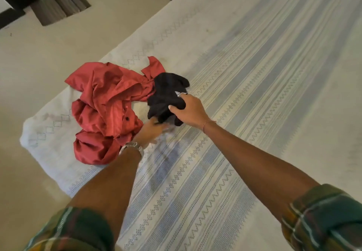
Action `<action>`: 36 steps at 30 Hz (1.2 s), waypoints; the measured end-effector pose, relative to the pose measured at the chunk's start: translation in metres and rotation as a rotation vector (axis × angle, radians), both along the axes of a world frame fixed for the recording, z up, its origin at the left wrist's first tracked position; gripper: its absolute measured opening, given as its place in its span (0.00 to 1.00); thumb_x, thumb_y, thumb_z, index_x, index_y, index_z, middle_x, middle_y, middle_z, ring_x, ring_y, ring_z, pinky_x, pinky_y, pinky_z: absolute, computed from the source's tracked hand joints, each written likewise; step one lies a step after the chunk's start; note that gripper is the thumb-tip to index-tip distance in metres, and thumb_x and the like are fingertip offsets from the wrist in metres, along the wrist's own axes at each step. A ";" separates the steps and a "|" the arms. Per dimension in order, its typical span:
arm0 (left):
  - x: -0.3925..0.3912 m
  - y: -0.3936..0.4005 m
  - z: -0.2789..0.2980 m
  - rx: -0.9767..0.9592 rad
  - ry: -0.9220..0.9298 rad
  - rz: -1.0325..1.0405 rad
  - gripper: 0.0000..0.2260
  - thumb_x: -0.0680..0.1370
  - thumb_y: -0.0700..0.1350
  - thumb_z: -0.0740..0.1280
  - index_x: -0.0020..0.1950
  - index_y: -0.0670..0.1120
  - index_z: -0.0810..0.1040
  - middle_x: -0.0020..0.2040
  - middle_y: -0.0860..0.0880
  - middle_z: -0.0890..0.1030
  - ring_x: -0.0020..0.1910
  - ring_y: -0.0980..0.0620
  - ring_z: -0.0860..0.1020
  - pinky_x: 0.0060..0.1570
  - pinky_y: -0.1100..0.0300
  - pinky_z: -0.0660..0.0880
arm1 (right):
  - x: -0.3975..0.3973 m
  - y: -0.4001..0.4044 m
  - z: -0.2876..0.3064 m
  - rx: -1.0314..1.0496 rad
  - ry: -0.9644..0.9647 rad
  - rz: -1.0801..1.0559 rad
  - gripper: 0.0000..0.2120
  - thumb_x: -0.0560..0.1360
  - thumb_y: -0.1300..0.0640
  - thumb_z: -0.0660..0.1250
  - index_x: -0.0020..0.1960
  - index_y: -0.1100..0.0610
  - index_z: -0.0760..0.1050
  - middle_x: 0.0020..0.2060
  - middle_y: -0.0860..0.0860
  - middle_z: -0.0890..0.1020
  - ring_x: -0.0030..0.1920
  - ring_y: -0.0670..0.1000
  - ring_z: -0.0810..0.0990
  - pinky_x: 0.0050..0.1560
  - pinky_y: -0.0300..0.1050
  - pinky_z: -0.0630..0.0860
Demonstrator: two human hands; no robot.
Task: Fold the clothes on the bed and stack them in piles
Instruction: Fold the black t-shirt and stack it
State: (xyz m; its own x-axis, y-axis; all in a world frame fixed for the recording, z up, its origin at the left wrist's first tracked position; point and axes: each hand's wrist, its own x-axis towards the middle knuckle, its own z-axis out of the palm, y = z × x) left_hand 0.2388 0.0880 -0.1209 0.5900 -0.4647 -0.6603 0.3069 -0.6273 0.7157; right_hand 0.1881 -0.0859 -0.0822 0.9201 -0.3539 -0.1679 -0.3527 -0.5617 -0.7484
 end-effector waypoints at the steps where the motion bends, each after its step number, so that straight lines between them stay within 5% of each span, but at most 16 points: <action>1: -0.004 -0.007 0.014 -0.113 0.101 0.131 0.09 0.84 0.46 0.63 0.63 0.47 0.71 0.62 0.44 0.78 0.56 0.45 0.77 0.59 0.45 0.73 | -0.013 -0.001 0.016 0.075 -0.015 -0.048 0.12 0.75 0.46 0.73 0.47 0.55 0.80 0.43 0.51 0.83 0.47 0.51 0.80 0.48 0.46 0.77; 4: -0.023 -0.033 0.051 -0.312 0.321 0.425 0.20 0.86 0.57 0.55 0.69 0.46 0.73 0.63 0.39 0.80 0.55 0.42 0.81 0.56 0.42 0.79 | -0.054 -0.002 0.057 0.251 -0.050 -0.174 0.09 0.73 0.55 0.75 0.36 0.55 0.79 0.31 0.48 0.80 0.36 0.44 0.79 0.37 0.42 0.75; 7: -0.052 -0.055 0.091 -0.458 0.474 0.599 0.32 0.81 0.69 0.51 0.67 0.46 0.77 0.58 0.39 0.83 0.56 0.39 0.81 0.51 0.42 0.79 | -0.106 -0.005 0.099 0.393 -0.061 -0.182 0.06 0.72 0.60 0.74 0.40 0.63 0.81 0.32 0.54 0.81 0.35 0.49 0.81 0.36 0.45 0.76; 11: -0.107 -0.067 0.137 -0.560 0.539 0.646 0.43 0.72 0.78 0.58 0.61 0.40 0.82 0.58 0.36 0.83 0.58 0.37 0.82 0.61 0.40 0.77 | -0.193 -0.015 0.148 0.492 -0.026 -0.066 0.08 0.75 0.64 0.73 0.45 0.70 0.80 0.36 0.57 0.81 0.38 0.53 0.82 0.41 0.48 0.78; 16: -0.189 -0.090 0.202 -0.733 0.525 0.625 0.37 0.79 0.72 0.51 0.56 0.41 0.81 0.48 0.39 0.86 0.43 0.44 0.86 0.44 0.49 0.83 | -0.296 -0.027 0.193 0.417 0.115 0.063 0.14 0.75 0.52 0.76 0.57 0.57 0.83 0.46 0.54 0.86 0.48 0.50 0.86 0.50 0.42 0.83; 18: -0.210 -0.098 0.220 -0.738 0.487 0.612 0.37 0.78 0.74 0.51 0.60 0.44 0.81 0.58 0.38 0.83 0.54 0.42 0.83 0.60 0.42 0.78 | -0.324 -0.033 0.203 0.355 0.139 0.060 0.19 0.73 0.44 0.76 0.58 0.53 0.80 0.48 0.50 0.85 0.50 0.48 0.85 0.50 0.42 0.83; 21: -0.267 -0.113 0.259 -0.700 0.439 0.474 0.39 0.75 0.76 0.49 0.58 0.47 0.83 0.60 0.38 0.82 0.56 0.37 0.81 0.60 0.36 0.75 | -0.389 -0.047 0.225 0.274 0.030 -0.145 0.27 0.68 0.33 0.74 0.59 0.48 0.74 0.52 0.44 0.83 0.52 0.45 0.83 0.49 0.37 0.79; 25: -0.351 -0.128 0.315 -0.695 0.448 0.267 0.45 0.74 0.77 0.43 0.38 0.46 0.89 0.44 0.41 0.86 0.42 0.38 0.85 0.45 0.44 0.78 | -0.470 -0.075 0.259 0.302 -0.244 -0.475 0.42 0.64 0.29 0.73 0.70 0.48 0.65 0.62 0.45 0.77 0.62 0.48 0.78 0.61 0.46 0.77; 27: -0.379 -0.137 0.327 -0.661 0.371 0.221 0.42 0.77 0.74 0.43 0.40 0.45 0.88 0.42 0.41 0.85 0.45 0.39 0.81 0.42 0.48 0.77 | -0.502 -0.087 0.279 0.377 -0.272 -0.506 0.46 0.66 0.31 0.73 0.76 0.50 0.62 0.64 0.46 0.75 0.63 0.50 0.77 0.61 0.46 0.76; 30: -0.438 -0.151 0.354 -0.763 0.284 -0.043 0.23 0.84 0.59 0.53 0.59 0.46 0.81 0.50 0.43 0.85 0.52 0.43 0.80 0.45 0.52 0.80 | -0.560 -0.098 0.306 0.548 -0.370 -0.422 0.27 0.73 0.41 0.70 0.67 0.54 0.76 0.58 0.50 0.84 0.60 0.52 0.83 0.55 0.41 0.80; 32: -0.467 -0.160 0.374 -0.830 0.339 -0.269 0.14 0.80 0.47 0.64 0.62 0.46 0.81 0.55 0.44 0.84 0.55 0.46 0.82 0.49 0.55 0.81 | -0.589 -0.102 0.319 0.557 -0.446 -0.408 0.14 0.79 0.49 0.68 0.60 0.55 0.80 0.54 0.51 0.86 0.56 0.50 0.85 0.51 0.38 0.80; 36: -0.505 -0.185 0.407 -0.757 0.278 -0.741 0.33 0.72 0.41 0.75 0.76 0.47 0.69 0.72 0.37 0.73 0.69 0.37 0.74 0.67 0.42 0.74 | -0.635 -0.114 0.343 0.500 -0.529 -0.467 0.11 0.81 0.57 0.67 0.63 0.50 0.77 0.56 0.49 0.85 0.57 0.49 0.84 0.55 0.42 0.81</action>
State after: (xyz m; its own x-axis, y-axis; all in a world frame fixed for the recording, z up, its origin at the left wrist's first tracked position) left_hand -0.2662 -0.0973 0.2858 -0.1285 -0.9843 -0.1213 0.2455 -0.1501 0.9577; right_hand -0.4465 -0.2001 0.2608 0.7002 -0.7140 0.0043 -0.0012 -0.0072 -1.0000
